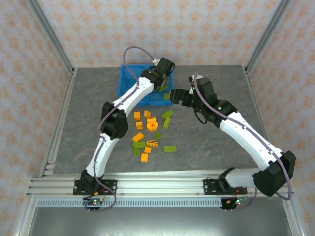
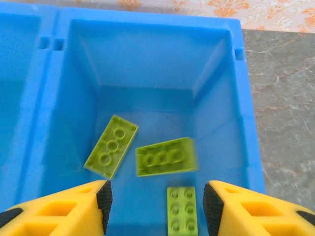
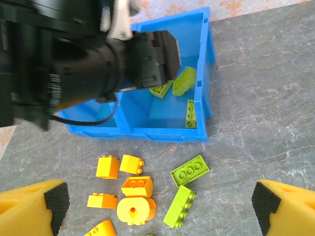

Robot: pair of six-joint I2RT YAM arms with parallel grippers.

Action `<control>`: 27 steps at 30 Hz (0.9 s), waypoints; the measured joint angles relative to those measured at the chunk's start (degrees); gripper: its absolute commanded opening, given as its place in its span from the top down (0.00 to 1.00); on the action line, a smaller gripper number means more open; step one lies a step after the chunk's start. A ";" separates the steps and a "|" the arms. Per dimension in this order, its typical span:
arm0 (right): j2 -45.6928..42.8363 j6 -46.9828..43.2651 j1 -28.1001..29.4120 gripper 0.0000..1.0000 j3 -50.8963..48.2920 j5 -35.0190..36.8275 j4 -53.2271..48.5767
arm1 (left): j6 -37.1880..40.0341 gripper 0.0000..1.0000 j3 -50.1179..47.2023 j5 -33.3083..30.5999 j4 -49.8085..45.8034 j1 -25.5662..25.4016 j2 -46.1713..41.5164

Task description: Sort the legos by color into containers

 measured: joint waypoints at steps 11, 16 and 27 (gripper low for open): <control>2.78 0.04 0.00 0.03 -1.49 0.07 2.14 | -3.04 0.35 -41.42 -0.24 0.55 -0.11 -45.68; 6.62 0.02 0.00 0.03 -1.46 -0.63 2.25 | -5.03 0.28 -56.19 5.03 -0.79 -0.11 -47.23; 8.22 0.02 0.00 0.03 -0.50 -1.60 1.79 | -6.62 0.25 -63.69 12.83 1.40 -0.11 -35.43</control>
